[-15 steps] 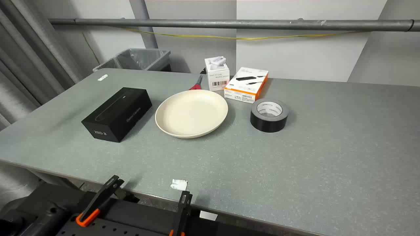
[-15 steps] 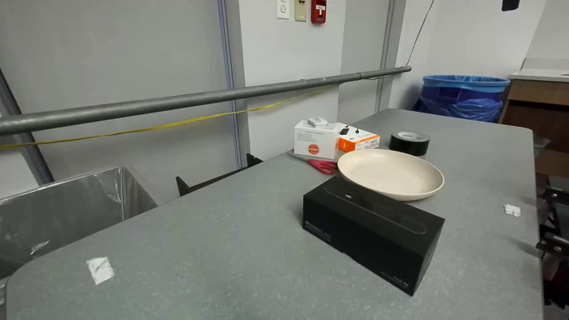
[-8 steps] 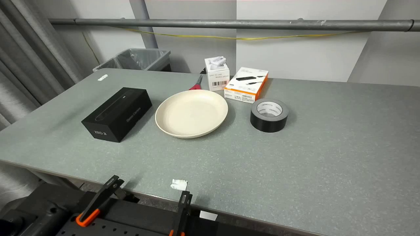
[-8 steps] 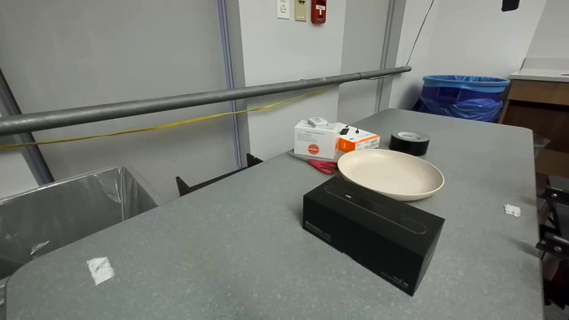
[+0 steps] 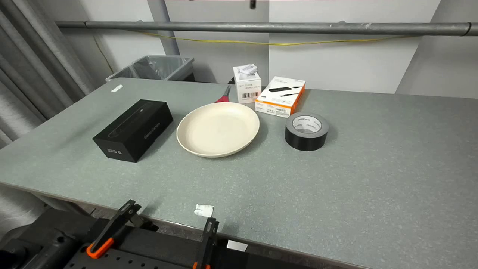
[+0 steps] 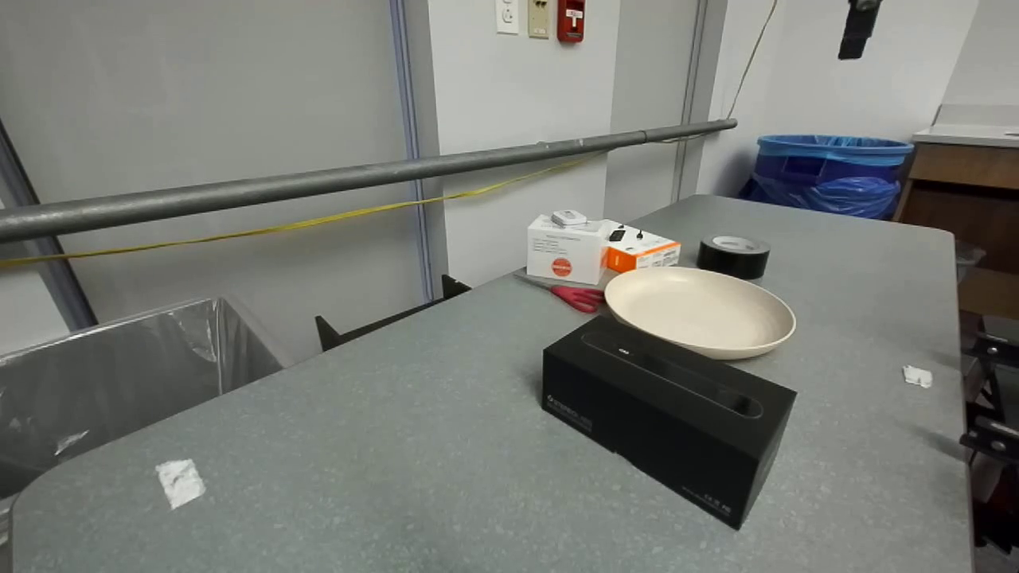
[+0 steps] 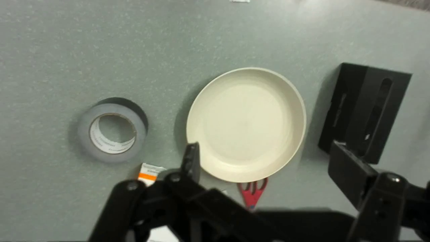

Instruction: Put the black tape on the white plate

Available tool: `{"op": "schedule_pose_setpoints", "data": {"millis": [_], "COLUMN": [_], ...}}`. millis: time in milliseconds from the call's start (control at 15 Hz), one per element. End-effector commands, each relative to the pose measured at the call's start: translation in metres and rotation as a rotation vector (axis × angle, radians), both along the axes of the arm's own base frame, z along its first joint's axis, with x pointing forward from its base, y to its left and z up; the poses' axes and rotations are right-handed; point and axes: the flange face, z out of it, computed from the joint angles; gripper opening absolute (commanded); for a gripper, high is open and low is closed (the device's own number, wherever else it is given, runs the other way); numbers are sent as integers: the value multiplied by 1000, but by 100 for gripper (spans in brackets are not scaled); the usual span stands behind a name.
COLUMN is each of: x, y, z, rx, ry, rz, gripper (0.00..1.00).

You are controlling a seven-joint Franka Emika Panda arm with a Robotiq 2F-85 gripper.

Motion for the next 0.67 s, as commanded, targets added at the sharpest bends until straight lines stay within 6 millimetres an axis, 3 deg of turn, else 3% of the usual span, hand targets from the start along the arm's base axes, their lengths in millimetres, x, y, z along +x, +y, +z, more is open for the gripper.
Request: {"op": "schedule_pose_setpoints", "data": {"millis": [0,133,333,467,600], "x": [31,40,47,37,38], "y": [-49,-67,-77,-73,-72], "z": [-51,-87,-127,-125,-136], "rx": [-47,-71,-74,-80,-79], "ry": [-41,-36,10,30,49], "rz": [-121,-161,-188,-162,-161], "gripper": [100,100,100,100,100]}}
